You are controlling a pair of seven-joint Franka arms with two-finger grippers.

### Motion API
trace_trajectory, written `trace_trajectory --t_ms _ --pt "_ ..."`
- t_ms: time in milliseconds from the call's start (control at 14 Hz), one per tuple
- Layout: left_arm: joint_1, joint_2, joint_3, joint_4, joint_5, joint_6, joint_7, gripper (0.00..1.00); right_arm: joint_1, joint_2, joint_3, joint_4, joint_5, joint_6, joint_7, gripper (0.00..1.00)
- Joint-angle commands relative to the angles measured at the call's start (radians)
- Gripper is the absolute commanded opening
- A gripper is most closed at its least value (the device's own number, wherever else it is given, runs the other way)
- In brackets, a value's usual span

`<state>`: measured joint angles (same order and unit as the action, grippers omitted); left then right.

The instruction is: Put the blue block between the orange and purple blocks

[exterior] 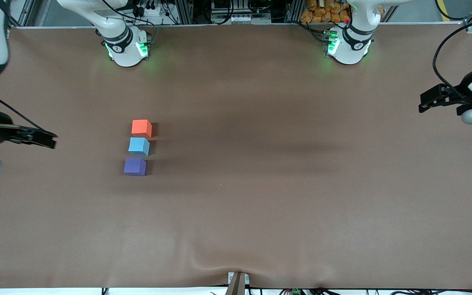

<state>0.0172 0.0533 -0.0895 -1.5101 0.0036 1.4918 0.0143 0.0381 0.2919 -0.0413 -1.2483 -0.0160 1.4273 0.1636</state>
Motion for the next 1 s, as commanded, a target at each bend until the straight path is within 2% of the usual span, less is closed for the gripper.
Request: trace_trajectory --t_ms 0,357,571,786,929 --pt "0.007 -0.018 -0.047 -0.018 -0.014 0.013 -0.059 1.00 0.002 -0.052 0.017 0.020 -0.029 -0.079 0.014 1.00" --pt "0.015 -0.020 -0.050 -0.010 -0.013 0.010 -0.050 1.00 -0.006 -0.189 0.014 -0.022 -0.022 -0.064 -0.021 1.00" --pt "0.009 -0.020 -0.042 -0.005 -0.002 0.008 -0.050 1.00 -0.035 -0.243 0.014 -0.100 -0.021 -0.051 -0.024 1.00" --pt "-0.065 -0.020 0.043 0.002 -0.002 0.007 -0.065 1.00 -0.030 -0.260 0.017 -0.123 -0.019 -0.053 -0.093 1.00" --pt "-0.059 -0.020 0.044 0.022 -0.004 0.007 -0.065 1.00 -0.035 -0.267 0.015 -0.137 -0.019 -0.048 -0.122 1.00"
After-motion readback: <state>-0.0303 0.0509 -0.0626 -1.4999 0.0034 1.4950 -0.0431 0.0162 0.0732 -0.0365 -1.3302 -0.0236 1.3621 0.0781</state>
